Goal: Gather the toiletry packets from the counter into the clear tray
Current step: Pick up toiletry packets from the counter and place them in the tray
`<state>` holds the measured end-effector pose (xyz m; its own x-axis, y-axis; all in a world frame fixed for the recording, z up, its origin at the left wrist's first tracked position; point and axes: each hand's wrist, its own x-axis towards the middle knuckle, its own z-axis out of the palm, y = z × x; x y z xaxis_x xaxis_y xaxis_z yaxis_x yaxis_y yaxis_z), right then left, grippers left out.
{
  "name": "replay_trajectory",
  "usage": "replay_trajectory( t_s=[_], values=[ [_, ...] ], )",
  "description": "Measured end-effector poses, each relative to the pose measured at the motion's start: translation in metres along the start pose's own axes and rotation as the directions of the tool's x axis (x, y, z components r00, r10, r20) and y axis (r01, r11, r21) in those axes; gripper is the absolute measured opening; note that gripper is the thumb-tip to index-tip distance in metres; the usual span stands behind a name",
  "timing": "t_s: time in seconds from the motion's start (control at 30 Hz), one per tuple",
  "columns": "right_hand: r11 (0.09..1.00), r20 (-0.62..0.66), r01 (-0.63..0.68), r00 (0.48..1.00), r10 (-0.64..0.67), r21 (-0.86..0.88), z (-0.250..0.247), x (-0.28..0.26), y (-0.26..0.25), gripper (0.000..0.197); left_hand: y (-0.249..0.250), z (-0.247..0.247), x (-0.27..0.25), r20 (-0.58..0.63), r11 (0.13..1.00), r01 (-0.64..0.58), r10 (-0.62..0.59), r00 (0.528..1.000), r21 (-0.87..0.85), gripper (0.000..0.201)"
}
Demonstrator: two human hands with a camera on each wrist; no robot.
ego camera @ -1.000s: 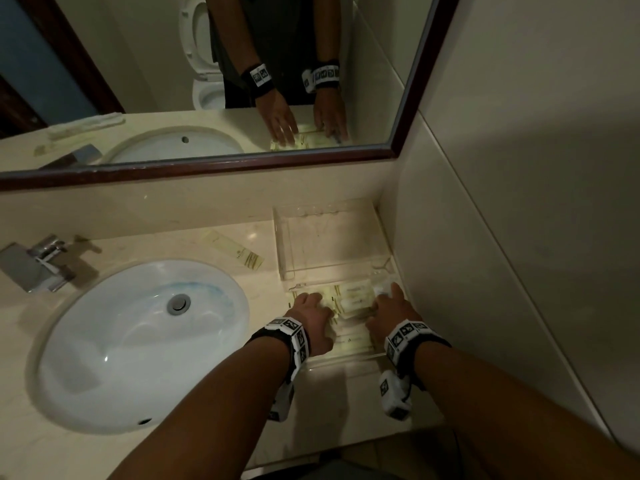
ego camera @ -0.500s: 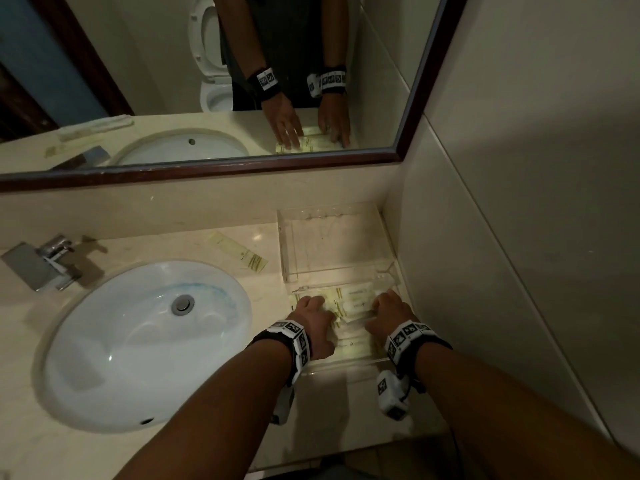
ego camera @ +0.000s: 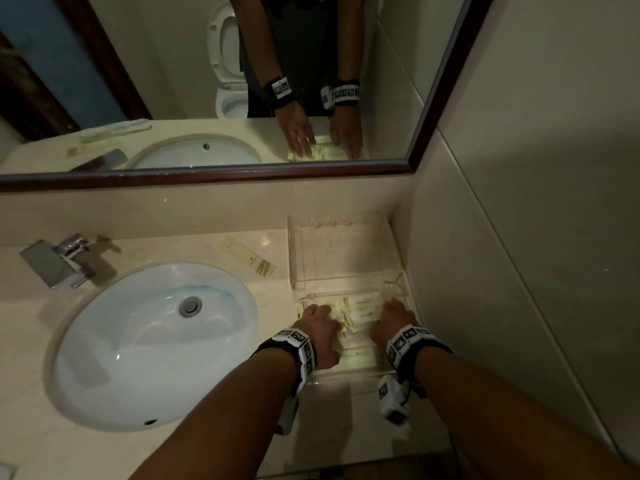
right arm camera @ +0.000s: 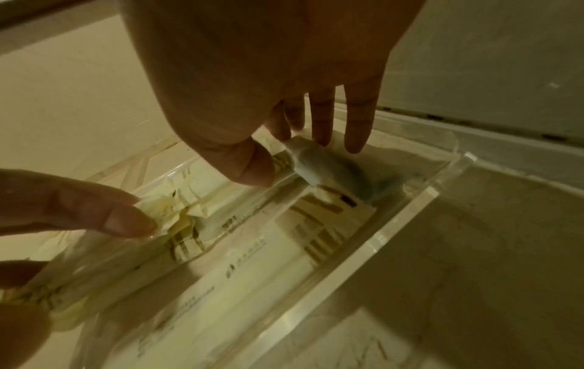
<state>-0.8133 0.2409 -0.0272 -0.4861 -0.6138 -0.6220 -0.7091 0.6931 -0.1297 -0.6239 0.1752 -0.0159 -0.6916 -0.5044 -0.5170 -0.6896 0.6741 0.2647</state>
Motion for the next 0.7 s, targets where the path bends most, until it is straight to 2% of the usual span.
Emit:
replay_trajectory(
  t_s=[0.43,0.57,0.7],
  values=[
    [0.992,-0.091,0.083,0.992,-0.092,-0.091,-0.009,-0.010,0.007,0.070,-0.008,-0.009,-0.010,-0.077,1.000,-0.028,0.027,0.997,-0.005,0.062],
    [0.981,-0.168,0.165,0.969,-0.180,-0.101,-0.008,-0.021,0.000,0.062,-0.013,-0.010,-0.016,-0.064,1.000,-0.004,0.002,0.998,-0.024,0.064],
    [0.952,-0.226,0.281,0.926,-0.303,-0.125,-0.002,-0.033,-0.018,0.055,-0.017,-0.012,-0.027,-0.060,0.998,0.033,-0.036,0.998,-0.050,0.065]
  ],
)
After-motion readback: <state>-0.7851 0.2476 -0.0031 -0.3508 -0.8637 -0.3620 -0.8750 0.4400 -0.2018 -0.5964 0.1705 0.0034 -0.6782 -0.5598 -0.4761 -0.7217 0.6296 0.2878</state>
